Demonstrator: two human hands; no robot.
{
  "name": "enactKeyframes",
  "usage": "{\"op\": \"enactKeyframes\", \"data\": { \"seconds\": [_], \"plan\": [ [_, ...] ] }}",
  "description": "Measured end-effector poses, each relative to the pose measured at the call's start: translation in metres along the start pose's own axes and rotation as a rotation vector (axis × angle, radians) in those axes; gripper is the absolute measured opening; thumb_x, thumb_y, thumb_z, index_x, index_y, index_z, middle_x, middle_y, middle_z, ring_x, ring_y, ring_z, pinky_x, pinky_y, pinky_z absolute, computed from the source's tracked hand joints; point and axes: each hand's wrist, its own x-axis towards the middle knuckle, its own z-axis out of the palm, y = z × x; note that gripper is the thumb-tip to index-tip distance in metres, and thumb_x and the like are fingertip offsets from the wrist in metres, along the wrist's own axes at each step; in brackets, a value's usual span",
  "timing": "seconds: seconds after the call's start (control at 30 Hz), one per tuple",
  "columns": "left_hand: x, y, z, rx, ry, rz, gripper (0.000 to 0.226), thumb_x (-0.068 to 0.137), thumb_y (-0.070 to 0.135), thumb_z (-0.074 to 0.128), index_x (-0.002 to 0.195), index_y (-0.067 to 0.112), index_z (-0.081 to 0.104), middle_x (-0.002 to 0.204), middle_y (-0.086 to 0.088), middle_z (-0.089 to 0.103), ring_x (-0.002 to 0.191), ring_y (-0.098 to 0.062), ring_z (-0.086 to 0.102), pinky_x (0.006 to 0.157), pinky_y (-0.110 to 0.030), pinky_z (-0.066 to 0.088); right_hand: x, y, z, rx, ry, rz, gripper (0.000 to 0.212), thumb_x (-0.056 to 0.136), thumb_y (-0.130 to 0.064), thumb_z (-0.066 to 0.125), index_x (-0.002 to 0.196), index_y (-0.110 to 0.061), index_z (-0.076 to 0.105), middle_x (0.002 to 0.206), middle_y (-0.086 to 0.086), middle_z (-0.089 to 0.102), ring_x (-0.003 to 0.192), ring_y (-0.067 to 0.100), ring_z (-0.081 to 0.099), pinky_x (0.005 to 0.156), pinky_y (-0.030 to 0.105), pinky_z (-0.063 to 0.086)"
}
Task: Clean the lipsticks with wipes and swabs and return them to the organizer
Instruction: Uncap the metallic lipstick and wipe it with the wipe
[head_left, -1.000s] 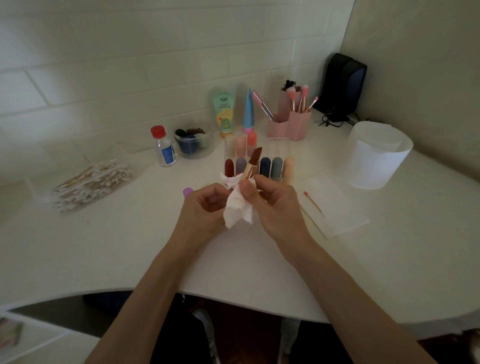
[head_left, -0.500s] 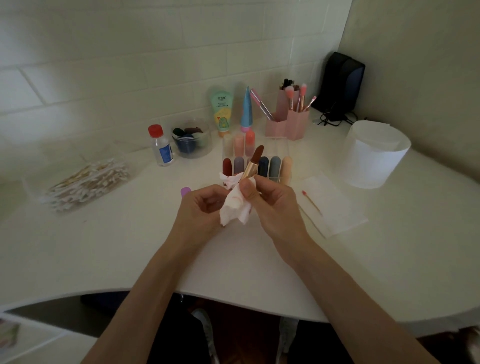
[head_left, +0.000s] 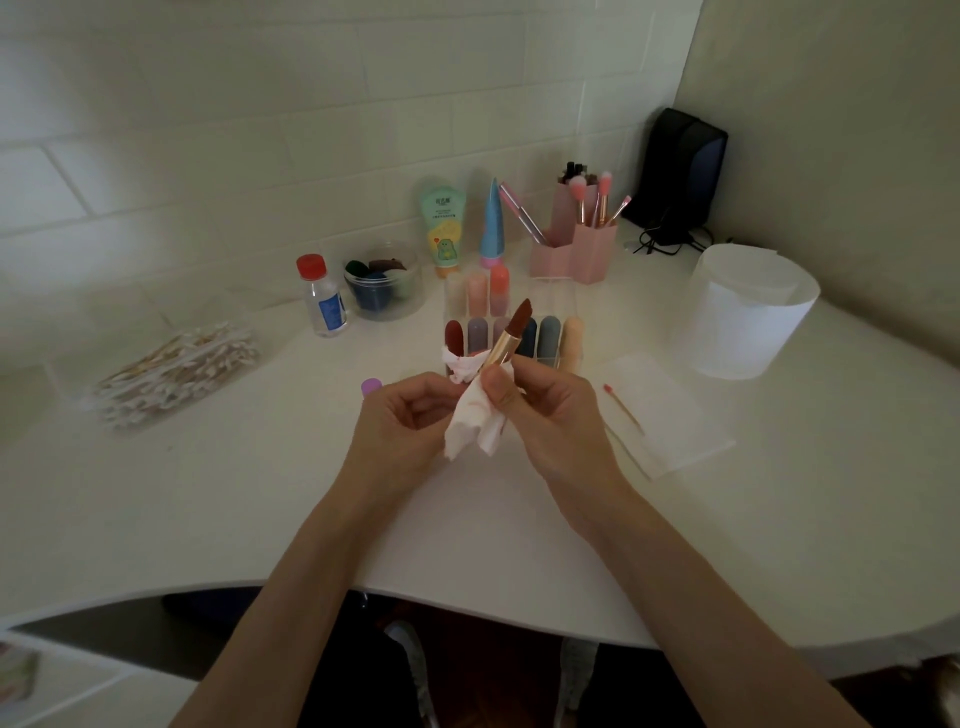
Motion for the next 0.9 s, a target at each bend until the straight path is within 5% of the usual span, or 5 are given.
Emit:
{"op": "enactKeyframes", "data": {
  "seconds": [0.13, 0.23, 0.5, 0.67, 0.9],
  "plan": [
    [-0.002, 0.007, 0.001, -0.048, -0.089, -0.061, 0.016, 0.099, 0.008, 0.060, 0.108, 0.012, 0.073, 0.088, -0.003, 0.077, 0.075, -0.015, 0.071, 0.069, -0.025, 0.056, -0.002, -0.003, -0.002, 0.024, -0.002, 0.008, 0.041, 0.093, -0.033, 0.062, 0.120, -0.003, 0.073, 0.103, 0.003, 0.078, 0.091, 0.009, 0.072, 0.082, 0.019, 0.055],
    [-0.007, 0.013, 0.000, -0.198, -0.250, -0.123, 0.038, 0.107, 0.026, 0.042, 0.108, 0.002, 0.072, 0.079, -0.011, 0.070, 0.062, -0.015, 0.058, 0.058, -0.023, 0.047, -0.004, -0.005, -0.004, 0.058, -0.056, 0.030, 0.044, 0.093, -0.037, 0.059, 0.120, -0.004, 0.071, 0.101, 0.011, 0.077, 0.085, 0.023, 0.073, 0.075, 0.030, 0.061],
    [0.001, -0.002, -0.001, 0.018, -0.044, -0.011, 0.018, 0.084, -0.002, 0.077, 0.098, 0.009, 0.073, 0.096, -0.007, 0.077, 0.090, -0.020, 0.073, 0.085, -0.031, 0.059, -0.002, 0.002, -0.002, 0.003, 0.017, 0.023, 0.031, 0.097, -0.024, 0.062, 0.118, -0.005, 0.074, 0.102, -0.002, 0.077, 0.091, 0.003, 0.070, 0.080, 0.014, 0.052],
    [0.001, 0.002, 0.004, 0.093, -0.004, 0.091, 0.023, 0.079, -0.004, 0.080, 0.092, 0.012, 0.069, 0.092, 0.002, 0.074, 0.086, -0.003, 0.072, 0.077, -0.014, 0.054, -0.001, 0.003, -0.001, -0.001, 0.043, 0.022, 0.047, 0.090, -0.038, 0.062, 0.124, -0.007, 0.072, 0.111, 0.002, 0.076, 0.095, 0.003, 0.070, 0.080, 0.014, 0.052],
    [-0.003, 0.006, 0.008, 0.113, 0.022, 0.149, 0.026, 0.075, 0.002, 0.085, 0.088, 0.013, 0.065, 0.087, 0.012, 0.071, 0.082, 0.000, 0.069, 0.070, -0.012, 0.051, -0.002, 0.001, 0.000, 0.012, 0.104, 0.029, 0.054, 0.086, -0.045, 0.062, 0.125, -0.010, 0.072, 0.115, 0.003, 0.075, 0.105, 0.014, 0.071, 0.089, 0.022, 0.057]
  ]
}}
